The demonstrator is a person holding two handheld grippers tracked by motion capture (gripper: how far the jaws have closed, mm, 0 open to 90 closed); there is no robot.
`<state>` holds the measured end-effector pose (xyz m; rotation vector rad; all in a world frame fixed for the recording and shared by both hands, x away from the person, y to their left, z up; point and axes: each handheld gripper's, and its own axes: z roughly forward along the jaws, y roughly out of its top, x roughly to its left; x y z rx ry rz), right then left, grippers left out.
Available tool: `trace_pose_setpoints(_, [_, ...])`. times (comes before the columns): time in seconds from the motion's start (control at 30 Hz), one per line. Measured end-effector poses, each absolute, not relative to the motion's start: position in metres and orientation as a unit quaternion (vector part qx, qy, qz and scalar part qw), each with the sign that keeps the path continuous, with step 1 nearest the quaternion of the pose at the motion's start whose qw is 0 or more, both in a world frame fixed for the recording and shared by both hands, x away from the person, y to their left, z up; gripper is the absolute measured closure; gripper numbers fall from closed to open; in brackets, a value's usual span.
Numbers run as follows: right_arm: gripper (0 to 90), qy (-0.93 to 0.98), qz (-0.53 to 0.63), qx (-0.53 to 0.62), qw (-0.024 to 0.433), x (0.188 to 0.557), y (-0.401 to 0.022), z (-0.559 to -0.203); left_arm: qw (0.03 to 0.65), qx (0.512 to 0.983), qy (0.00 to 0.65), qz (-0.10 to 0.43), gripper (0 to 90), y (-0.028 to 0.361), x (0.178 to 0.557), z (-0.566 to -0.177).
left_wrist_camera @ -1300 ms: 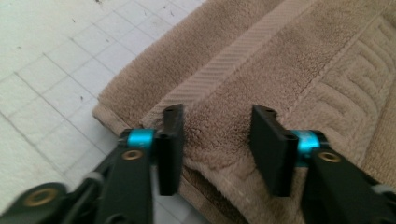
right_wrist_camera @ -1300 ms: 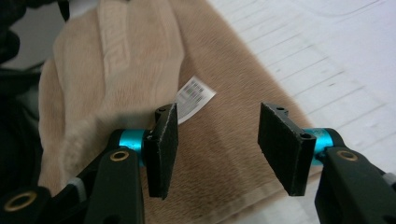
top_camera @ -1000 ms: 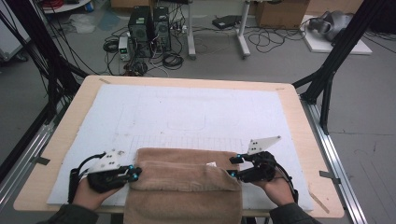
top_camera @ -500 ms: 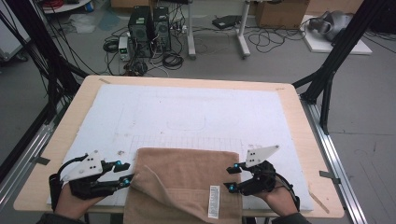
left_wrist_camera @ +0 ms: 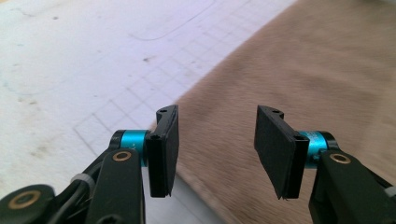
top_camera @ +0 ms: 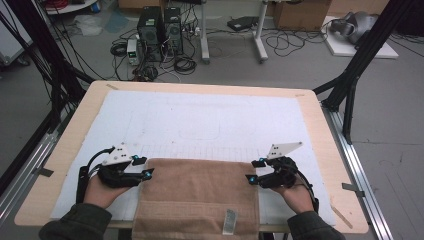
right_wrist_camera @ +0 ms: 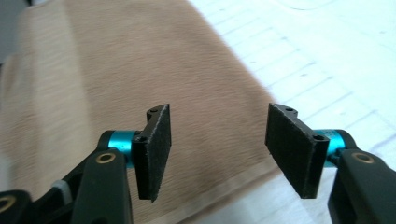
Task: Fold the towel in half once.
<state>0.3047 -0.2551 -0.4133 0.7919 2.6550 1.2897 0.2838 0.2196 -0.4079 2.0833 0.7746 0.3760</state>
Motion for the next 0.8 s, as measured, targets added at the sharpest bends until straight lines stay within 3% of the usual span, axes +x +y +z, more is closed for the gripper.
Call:
trace_pose_setpoints(0.17, [31.0,0.869,0.402,0.282,0.06,0.325,-0.253,-0.425,0.397,0.843,0.334,0.141,46.0,0.216,0.31,-0.426])
trace_pose_setpoints(0.27, [30.2,0.871,0.391,0.293,0.053,0.335,-0.254,-0.434,0.377,0.846,0.361,0.107,36.2,0.216,0.323,-0.437])
trace_pose_setpoints(0.33, [31.3,0.872,0.388,0.296,0.044,0.34,-0.253,-0.439,0.374,0.848,0.36,0.103,36.1,0.216,0.326,-0.441])
trace_pose_setpoints(0.4, [36.0,0.879,0.376,0.291,0.042,0.342,-0.25,-0.443,0.381,0.85,0.35,0.097,44.1,0.217,0.325,-0.44])
trace_pose_setpoints(0.47, [57.5,0.883,0.381,0.273,0.034,0.343,-0.25,-0.442,0.392,0.853,0.337,0.074,64.3,0.216,0.325,-0.44])
trace_pose_setpoints(0.5, [63.6,0.884,0.383,0.266,0.024,0.344,-0.249,-0.442,0.391,0.854,0.335,0.077,75.7,0.214,0.324,-0.44])
trace_pose_setpoints(0.53, [75.4,0.886,0.383,0.26,0.023,0.344,-0.248,-0.442,0.388,0.856,0.329,0.086,77.6,0.211,0.322,-0.439])
trace_pose_setpoints(0.57, [78.6,0.888,0.387,0.25,0.005,0.345,-0.247,-0.441,0.385,0.859,0.325,0.093,79.5,0.21,0.321,-0.438])
trace_pose_setpoints(0.8, [82.4,0.893,0.373,0.248,0.052,0.365,-0.237,-0.419,0.411,0.827,0.355,0.144,81.0,0.212,0.338,-0.415])
